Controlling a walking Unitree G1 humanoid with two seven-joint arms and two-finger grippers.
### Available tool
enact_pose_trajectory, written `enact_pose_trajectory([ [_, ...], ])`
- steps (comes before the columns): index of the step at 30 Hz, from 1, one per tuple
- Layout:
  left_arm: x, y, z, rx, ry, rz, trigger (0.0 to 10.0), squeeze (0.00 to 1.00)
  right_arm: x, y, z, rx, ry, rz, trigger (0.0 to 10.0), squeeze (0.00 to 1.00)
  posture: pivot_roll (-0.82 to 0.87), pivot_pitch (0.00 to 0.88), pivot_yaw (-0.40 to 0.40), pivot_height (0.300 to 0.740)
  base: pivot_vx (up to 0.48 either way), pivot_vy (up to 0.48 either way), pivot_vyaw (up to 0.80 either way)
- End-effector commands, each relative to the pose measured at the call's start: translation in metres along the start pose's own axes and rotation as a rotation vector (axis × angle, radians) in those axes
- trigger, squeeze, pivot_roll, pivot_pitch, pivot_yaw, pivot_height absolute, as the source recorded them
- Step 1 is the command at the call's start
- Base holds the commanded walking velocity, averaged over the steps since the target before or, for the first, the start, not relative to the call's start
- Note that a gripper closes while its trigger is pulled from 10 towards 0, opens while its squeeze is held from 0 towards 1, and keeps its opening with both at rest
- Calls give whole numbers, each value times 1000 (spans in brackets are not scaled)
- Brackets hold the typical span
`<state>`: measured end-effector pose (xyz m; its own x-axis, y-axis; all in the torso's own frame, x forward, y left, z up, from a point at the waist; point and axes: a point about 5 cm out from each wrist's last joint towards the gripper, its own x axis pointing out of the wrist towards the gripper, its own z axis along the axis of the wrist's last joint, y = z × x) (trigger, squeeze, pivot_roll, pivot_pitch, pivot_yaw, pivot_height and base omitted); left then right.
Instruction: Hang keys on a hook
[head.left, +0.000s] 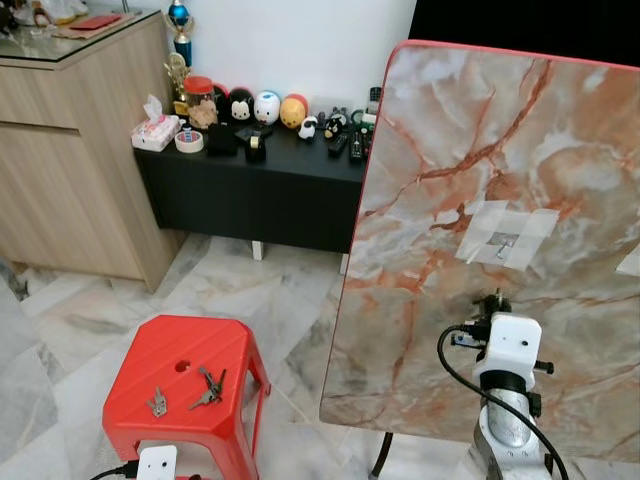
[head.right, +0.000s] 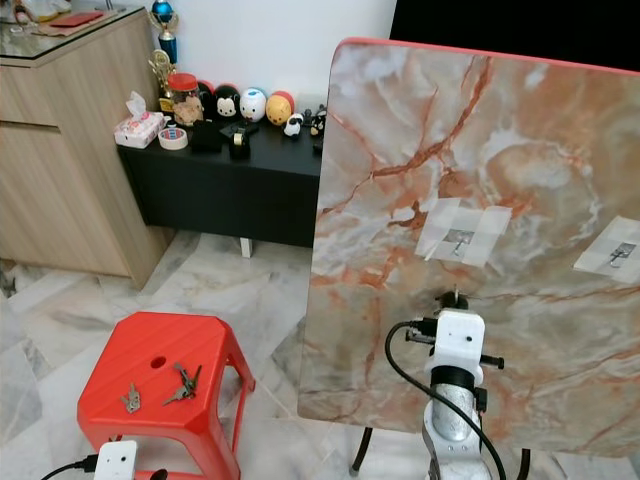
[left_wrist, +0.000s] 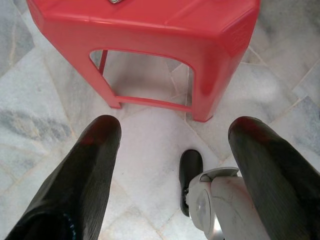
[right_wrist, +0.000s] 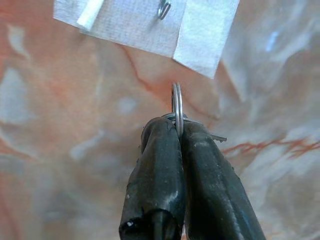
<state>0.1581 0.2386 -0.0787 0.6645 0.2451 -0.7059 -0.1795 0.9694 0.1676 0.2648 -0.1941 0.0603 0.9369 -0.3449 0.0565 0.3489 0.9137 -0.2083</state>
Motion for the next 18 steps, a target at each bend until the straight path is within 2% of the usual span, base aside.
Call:
enact_pose_trajectory([
  [1, 0, -3, 0, 15, 1, -10, 10000, 0, 4, -5, 9, -20, -52, -24, 10000, 0, 72, 0, -109, 740, 0, 0, 0],
  [5, 0, -3, 0, 17, 2, -12, 10000, 0, 3, -9, 13, -78, -92, -71, 10000, 0, 68, 0, -107, 740, 0, 0, 0],
  [11, 0, -4, 0, 21, 1, -16, 10000, 0, 6, -7, 24, -124, -163, -76, 10000, 0, 70, 0, -108, 740, 0, 0, 0],
  [18, 0, -5, 0, 22, 1, -18, 10000, 0, 9, -6, 28, -177, -191, -86, 10000, 0, 72, 0, -110, 740, 0, 0, 0],
])
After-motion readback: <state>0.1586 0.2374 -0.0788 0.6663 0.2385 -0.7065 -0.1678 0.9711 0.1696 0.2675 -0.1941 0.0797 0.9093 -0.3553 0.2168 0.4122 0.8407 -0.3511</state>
